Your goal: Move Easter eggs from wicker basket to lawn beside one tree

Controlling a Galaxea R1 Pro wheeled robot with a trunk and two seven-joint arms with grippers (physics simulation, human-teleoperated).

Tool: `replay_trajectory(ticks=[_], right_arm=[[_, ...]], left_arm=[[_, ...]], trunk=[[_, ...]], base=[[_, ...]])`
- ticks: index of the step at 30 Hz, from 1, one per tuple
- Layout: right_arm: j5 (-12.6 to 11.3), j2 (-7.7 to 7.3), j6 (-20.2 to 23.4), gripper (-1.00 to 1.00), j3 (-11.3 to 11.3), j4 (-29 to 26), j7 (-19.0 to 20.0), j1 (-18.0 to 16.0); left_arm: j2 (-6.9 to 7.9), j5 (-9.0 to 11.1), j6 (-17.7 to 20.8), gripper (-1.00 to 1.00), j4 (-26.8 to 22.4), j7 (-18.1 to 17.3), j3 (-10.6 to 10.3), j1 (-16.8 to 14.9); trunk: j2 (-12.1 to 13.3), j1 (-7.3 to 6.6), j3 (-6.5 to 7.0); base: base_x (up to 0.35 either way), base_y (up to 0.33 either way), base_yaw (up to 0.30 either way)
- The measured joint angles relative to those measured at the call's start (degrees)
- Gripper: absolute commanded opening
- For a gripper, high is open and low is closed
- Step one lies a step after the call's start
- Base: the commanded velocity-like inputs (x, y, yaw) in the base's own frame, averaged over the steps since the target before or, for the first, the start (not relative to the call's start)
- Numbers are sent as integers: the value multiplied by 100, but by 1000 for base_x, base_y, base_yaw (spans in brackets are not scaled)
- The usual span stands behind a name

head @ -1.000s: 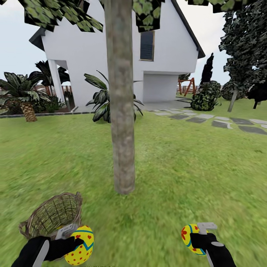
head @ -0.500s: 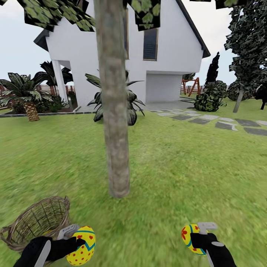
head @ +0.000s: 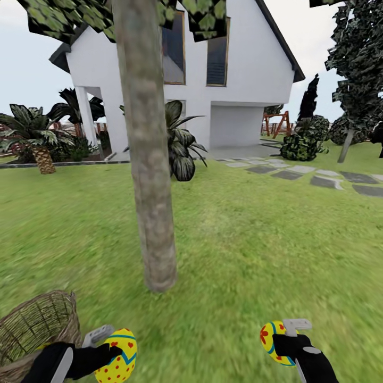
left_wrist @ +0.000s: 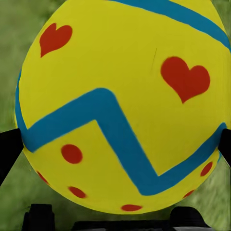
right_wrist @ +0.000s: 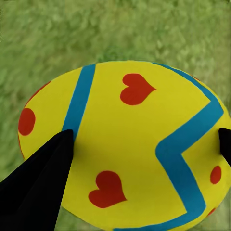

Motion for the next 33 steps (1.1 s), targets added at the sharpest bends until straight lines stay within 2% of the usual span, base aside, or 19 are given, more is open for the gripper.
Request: replay_trajectory(ticks=[7,18,22,27,33], right_arm=[[-7,0,0,-100,0,0,3,-2],[-4,1,0,-100,-1,-1,1,1],[-2,6,0,-100,-1,-1,1,0],[0,8,-2,-100,2,1,3,1],[0,8,-3,-100,7,10,1,0]], left_arm=[[0,1,0,-100,11,1,2,0],[8,7,-1,-100,13,-1,7,-2],[24,34,0,-100,12,-15,73,-1],[42,43,12,-100,5,-24,89,-1],[59,37,12,-100,-1,-24,93,0]], trunk=[[0,0,0],[0,0,0],[0,0,0],[0,-1,0],[0,-1,0]], base=[[229,-278,243],[243,-269,6],[260,-237,0],[326,-38,15],[338,-1,258]])
